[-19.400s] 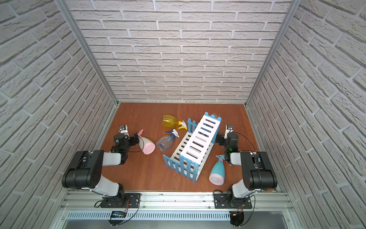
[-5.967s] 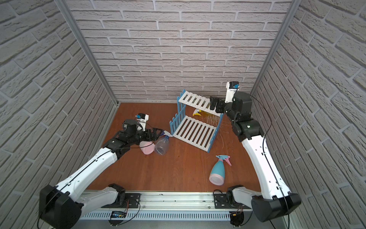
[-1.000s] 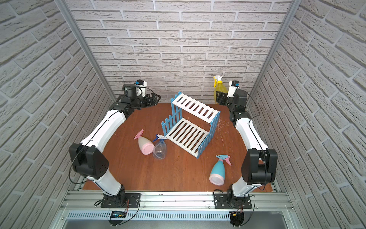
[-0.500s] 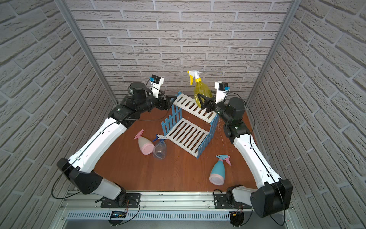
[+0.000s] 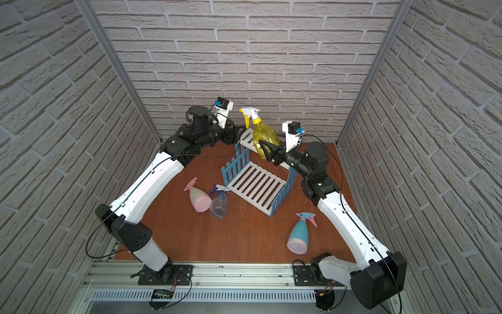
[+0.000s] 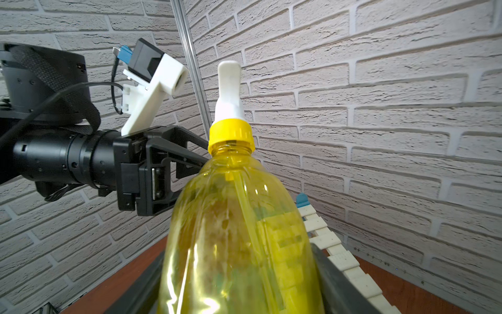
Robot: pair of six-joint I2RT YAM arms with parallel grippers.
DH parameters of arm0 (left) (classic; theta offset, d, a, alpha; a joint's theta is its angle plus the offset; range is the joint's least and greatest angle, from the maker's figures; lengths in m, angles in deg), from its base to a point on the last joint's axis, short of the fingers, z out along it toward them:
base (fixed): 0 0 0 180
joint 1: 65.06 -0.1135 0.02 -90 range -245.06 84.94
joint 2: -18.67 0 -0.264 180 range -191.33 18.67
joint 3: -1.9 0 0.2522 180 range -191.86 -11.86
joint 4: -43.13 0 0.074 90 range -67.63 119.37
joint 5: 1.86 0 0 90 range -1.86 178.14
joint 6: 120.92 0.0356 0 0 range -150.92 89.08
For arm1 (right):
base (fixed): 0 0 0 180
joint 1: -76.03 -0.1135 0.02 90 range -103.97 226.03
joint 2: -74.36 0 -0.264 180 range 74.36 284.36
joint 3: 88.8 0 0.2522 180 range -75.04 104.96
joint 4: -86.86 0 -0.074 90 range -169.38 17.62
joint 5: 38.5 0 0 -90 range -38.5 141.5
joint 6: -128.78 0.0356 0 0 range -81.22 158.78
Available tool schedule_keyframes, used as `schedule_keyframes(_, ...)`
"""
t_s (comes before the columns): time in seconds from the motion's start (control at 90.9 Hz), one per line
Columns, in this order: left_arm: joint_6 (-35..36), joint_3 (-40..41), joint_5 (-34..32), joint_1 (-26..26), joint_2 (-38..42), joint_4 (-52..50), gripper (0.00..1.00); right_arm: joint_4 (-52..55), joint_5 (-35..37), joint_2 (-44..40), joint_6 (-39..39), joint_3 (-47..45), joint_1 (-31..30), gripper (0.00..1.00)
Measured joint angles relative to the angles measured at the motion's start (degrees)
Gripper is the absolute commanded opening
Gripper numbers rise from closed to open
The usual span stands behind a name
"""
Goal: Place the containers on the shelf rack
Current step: 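Pick up a container from the center of the board.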
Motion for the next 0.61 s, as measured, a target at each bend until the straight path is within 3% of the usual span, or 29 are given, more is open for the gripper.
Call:
schedule_keyframes(0.253, -1.4, 0.0, 2.2, -0.3, -0.2, -0.1, 0.75, -0.5, 0.2, -0.7, -0.5, -0.8, -0.1, 0.69)
schedule_keyframes(0.462, -1.1, -2.1, 6.5, 0.1, -0.5, -3.7, 0.85, -0.7, 0.2, -0.6, -1.0, -0.8, -0.3, 0.70)
schedule_keyframes(0.605, -0.3, -3.2, 7.9, 1.4, -0.7, -5.7, 0.81, -0.7, 0.3, -0.3, -1.0, -0.8, -0.5, 0.69)
